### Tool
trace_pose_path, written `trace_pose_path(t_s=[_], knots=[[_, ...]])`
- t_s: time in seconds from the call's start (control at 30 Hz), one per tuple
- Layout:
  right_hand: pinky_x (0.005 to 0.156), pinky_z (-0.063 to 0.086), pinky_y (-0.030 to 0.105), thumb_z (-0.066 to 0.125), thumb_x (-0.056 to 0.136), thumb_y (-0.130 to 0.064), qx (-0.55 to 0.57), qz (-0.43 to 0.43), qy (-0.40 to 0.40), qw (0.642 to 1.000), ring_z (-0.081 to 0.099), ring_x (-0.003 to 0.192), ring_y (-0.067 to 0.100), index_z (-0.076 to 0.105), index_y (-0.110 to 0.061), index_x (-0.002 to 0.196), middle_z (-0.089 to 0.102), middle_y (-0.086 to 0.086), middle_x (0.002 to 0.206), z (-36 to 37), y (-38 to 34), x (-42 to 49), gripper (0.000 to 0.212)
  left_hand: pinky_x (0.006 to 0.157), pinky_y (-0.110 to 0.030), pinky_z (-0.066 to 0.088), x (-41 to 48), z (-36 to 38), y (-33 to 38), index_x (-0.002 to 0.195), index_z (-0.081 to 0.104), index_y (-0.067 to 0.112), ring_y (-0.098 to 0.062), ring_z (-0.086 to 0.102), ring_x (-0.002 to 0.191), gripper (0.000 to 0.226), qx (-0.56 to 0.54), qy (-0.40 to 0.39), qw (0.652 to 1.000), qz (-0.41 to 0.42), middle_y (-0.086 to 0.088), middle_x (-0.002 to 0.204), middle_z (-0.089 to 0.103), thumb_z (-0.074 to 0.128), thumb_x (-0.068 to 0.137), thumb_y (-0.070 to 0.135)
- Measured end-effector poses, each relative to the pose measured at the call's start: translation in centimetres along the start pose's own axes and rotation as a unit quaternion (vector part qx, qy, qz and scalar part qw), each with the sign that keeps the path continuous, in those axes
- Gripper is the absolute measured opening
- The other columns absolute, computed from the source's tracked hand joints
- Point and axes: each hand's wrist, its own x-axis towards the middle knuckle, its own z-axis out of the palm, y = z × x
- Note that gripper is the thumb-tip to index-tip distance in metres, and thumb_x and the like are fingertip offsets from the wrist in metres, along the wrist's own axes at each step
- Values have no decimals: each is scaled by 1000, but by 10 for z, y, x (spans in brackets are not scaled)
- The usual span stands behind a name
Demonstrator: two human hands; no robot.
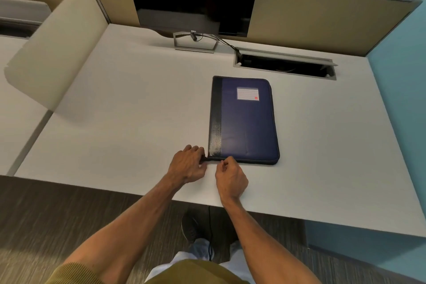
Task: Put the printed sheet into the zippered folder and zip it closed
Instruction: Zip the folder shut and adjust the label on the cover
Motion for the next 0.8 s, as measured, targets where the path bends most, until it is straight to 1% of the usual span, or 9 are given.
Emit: trace_pose_path(t_s=[0.1, 0.17, 0.23, 0.3, 0.4, 0.47, 0.57, 0.7, 0.8], knots=[[46, 45, 22, 73, 97, -30, 14, -36, -6, 999, 51, 51, 6, 62, -24, 87, 62, -10, 65, 5, -4, -7, 17, 73, -40, 57, 10, 0, 8, 107, 64, 18, -23, 62, 93, 31, 2, -14, 999, 29, 0, 100, 65, 46, 104, 44], [47, 47, 22, 73, 98, -30, 18, -65, -9, 998, 54, 52, 6, 65, -22, 91, 67, -9, 69, 11, -6, -12, 13, 75, -43, 58, 15, 2, 12, 105, 63, 16, -24, 62, 92, 34, 7, -28, 998, 49, -3, 99, 65, 44, 107, 43], [48, 50, 21, 77, 96, -30, 26, -79, 0, 997, 58, 52, 7, 69, -20, 95, 71, -7, 73, 15, -7, -15, 12, 76, -44, 59, 18, 2, 12, 105, 63, 15, -24, 62, 90, 34, 24, -43, 997, 66, -4, 100, 66, 44, 109, 44], [48, 50, 21, 80, 92, -28, 23, -73, 14, 997, 59, 52, 8, 70, -19, 96, 71, -6, 73, 14, -5, -13, 14, 76, -41, 59, 21, 2, 11, 106, 64, 15, -24, 62, 89, 31, 39, -51, 995, 77, -4, 101, 68, 45, 109, 40], [45, 49, 24, 77, 93, -27, -3, -41, 18, 999, 54, 49, 10, 64, -21, 90, 64, -6, 66, 8, 4, -2, 14, 69, -36, 53, 19, 2, 11, 108, 67, 16, -24, 63, 87, 27, 48, -34, 995, 85, -4, 100, 70, 48, 107, 35], [44, 46, 25, 75, 93, -28, -17, 3, 28, 999, 51, 47, 11, 59, -22, 86, 59, -7, 63, 0, 12, 8, 19, 68, -37, 56, 17, 4, 10, 108, 69, 16, -25, 65, 87, 28, 56, -19, 994, 92, -3, 99, 71, 48, 106, 35], [44, 45, 24, 73, 95, -28, -30, 40, 42, 998, 49, 46, 10, 56, -23, 83, 55, -7, 60, -12, 29, 22, 21, 65, -40, 59, 16, 5, 5, 107, 69, 17, -24, 65, 85, 31, 67, -6, 992, 103, -1, 97, 71, 47, 106, 38], [43, 41, 24, 73, 95, -26, -37, 39, 59, 997, 47, 45, 11, 57, -22, 81, 54, -6, 59, -25, 47, 31, 22, 59, -35, 53, 18, 2, 3, 101, 70, 18, -23, 65, 83, 30, 83, 9, 988, 132, 0, 92, 71, 47, 105, 37], [43, 40, 23, 73, 95, -27, -36, 35, 62, 997, 46, 44, 11, 56, -22, 80, 54, -7, 58, -27, 50, 31, 23, 58, -35, 53, 19, 1, 4, 97, 70, 19, -23, 65, 82, 31, 89, 9, 987, 131, 1, 89, 70, 46, 104, 37]])
